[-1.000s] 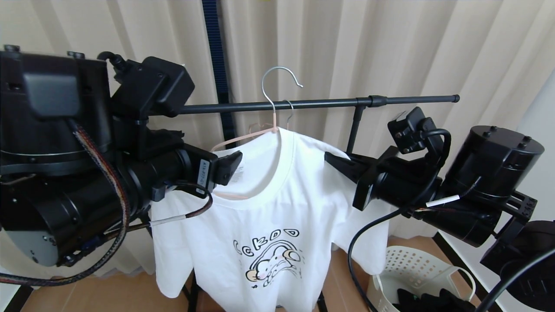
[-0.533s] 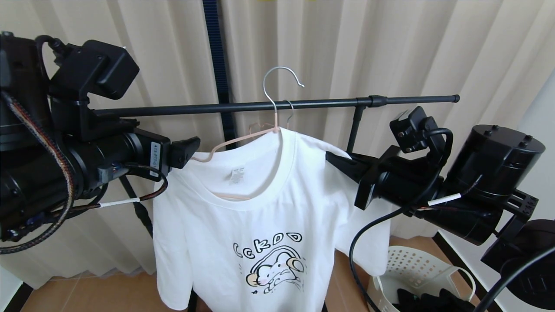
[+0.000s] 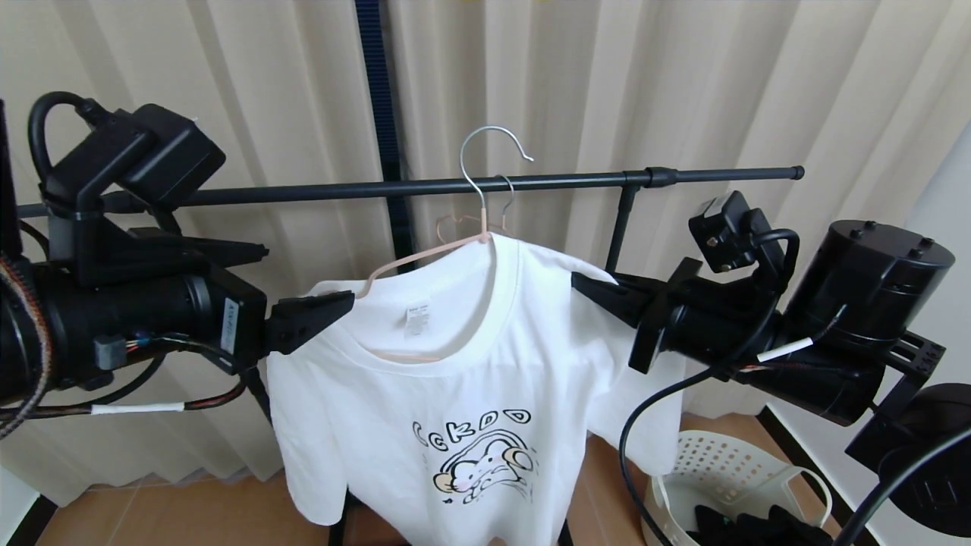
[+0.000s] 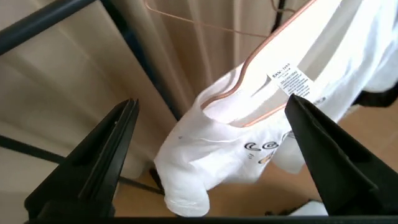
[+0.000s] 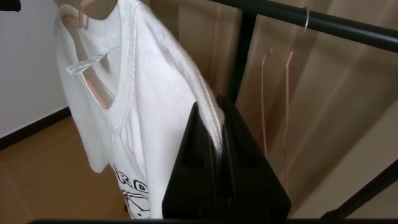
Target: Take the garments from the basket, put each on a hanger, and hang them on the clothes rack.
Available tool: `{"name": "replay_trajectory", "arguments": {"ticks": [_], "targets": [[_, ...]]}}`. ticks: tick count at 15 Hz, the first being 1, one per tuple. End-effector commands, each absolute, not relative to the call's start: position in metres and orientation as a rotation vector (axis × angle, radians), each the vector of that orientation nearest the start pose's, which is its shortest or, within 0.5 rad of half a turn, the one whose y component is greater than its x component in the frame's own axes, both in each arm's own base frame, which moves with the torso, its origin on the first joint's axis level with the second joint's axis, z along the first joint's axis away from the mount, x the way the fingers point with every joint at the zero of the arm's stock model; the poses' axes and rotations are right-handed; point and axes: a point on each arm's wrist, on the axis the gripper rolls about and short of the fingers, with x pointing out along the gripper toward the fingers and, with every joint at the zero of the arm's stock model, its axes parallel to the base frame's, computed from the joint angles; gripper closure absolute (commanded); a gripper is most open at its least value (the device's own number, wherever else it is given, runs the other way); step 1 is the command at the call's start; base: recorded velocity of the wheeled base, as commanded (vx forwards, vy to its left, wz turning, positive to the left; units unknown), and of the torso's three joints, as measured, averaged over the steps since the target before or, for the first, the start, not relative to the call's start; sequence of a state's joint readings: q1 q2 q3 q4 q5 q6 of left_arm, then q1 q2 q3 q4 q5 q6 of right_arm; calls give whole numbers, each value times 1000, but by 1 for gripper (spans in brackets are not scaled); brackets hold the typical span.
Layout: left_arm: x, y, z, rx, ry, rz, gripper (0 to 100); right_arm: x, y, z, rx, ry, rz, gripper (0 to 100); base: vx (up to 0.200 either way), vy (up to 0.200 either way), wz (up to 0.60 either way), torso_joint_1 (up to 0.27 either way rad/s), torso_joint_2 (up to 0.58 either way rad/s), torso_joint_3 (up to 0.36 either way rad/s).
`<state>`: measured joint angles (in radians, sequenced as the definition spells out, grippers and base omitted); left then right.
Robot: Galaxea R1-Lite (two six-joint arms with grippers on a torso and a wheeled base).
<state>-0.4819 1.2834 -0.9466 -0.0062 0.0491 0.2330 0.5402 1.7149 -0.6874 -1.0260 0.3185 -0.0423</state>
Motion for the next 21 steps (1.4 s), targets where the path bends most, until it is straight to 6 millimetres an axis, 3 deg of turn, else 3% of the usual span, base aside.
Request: {"name": "replay_trajectory", "arguments": {"ticks": [1, 4, 8, 14, 21], "targets": [[182, -74, 280, 328, 271, -511, 0, 253, 155, 184, -41, -8, 878, 100, 0, 0, 0, 0, 0, 0], [192, -62, 294, 341, 335, -720, 0, 247, 151, 183, -41, -1, 931, 100, 0, 0, 0, 0, 0, 0], [219, -70, 283, 407, 406, -910, 0, 246, 149, 182, -41, 2, 938, 100, 0, 0, 0, 0, 0, 0], [234, -97, 267, 455, 435, -1021, 0, 243, 148, 181, -45, 5, 947, 100, 0, 0, 0, 0, 0, 0], [238, -99, 258, 450, 471, -1027, 0, 239, 146, 184, -45, -4, 953, 100, 0, 0, 0, 0, 0, 0]]}}
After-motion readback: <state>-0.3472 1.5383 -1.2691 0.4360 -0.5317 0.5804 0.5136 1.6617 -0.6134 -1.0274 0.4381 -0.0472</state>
